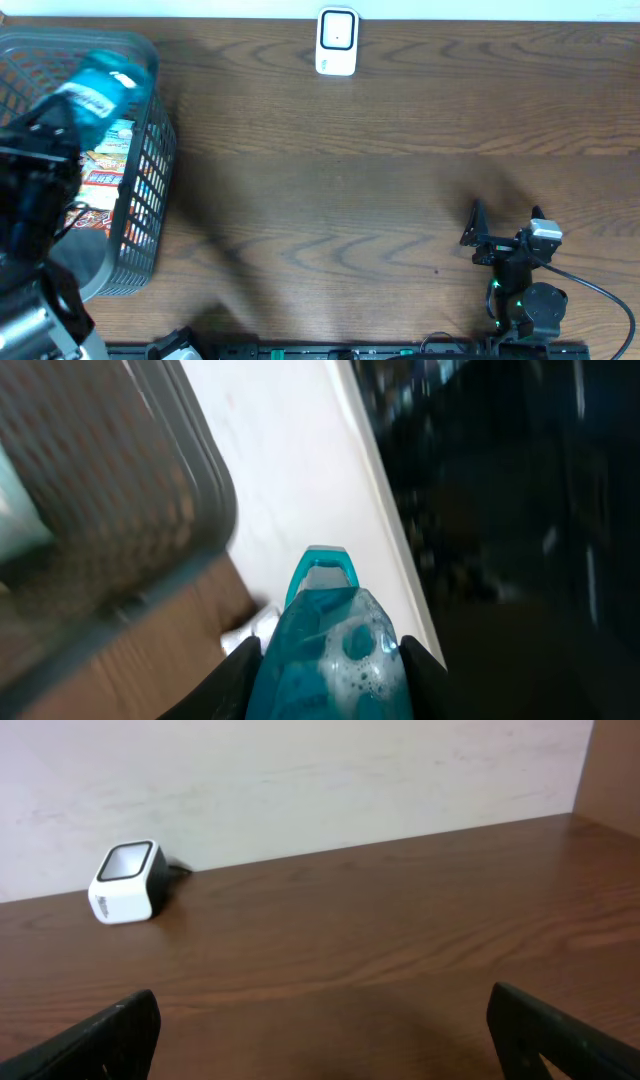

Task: Scan the item barcode
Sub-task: 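Grasp the blue mouthwash bottle with the left gripper and lift it, then carry the bottle toward the scanner and set it on the table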

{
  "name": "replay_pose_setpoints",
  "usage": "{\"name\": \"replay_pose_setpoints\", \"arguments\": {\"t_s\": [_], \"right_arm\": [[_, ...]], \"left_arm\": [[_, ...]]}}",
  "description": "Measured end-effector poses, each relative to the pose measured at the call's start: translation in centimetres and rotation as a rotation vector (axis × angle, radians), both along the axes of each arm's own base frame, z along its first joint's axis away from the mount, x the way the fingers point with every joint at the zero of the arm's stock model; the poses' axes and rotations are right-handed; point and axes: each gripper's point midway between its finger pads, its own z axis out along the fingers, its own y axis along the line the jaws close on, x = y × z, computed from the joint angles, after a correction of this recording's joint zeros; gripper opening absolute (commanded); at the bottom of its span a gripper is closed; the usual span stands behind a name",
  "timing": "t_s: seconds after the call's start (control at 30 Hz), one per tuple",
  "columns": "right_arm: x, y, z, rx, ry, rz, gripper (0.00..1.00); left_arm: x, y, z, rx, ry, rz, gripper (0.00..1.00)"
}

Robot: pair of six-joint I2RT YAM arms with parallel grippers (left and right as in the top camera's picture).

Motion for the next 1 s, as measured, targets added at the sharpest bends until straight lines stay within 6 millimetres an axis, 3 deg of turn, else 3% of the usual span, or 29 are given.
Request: {"name": "replay_pose_setpoints", "arguments": {"t_s": [0.23, 0.37, 0.83, 1.0], "right_arm": [[0.0, 0.0, 0.0, 0.000, 0.000, 0.000, 0.99], [0.0, 0.0, 0.0, 0.000, 0.000, 0.000, 0.99], [0.0, 0.0, 0.0, 0.000, 0.000, 0.000, 0.99], [0.0, 0.0, 0.0, 0.000, 0.000, 0.000, 0.99]], "left_arm": [[3.2, -6.3, -2.3, -0.045, 0.082, -0.254, 0.26], [5.6, -10.5, -5.1, -0.064, 0.177, -0.386, 0.26], [11.7, -25.1, -19.3, 0.078, 0.514, -0.617, 0.26], [13.2, -29.0, -24.8, 0.117, 0.586, -0.668, 0.26]]}}
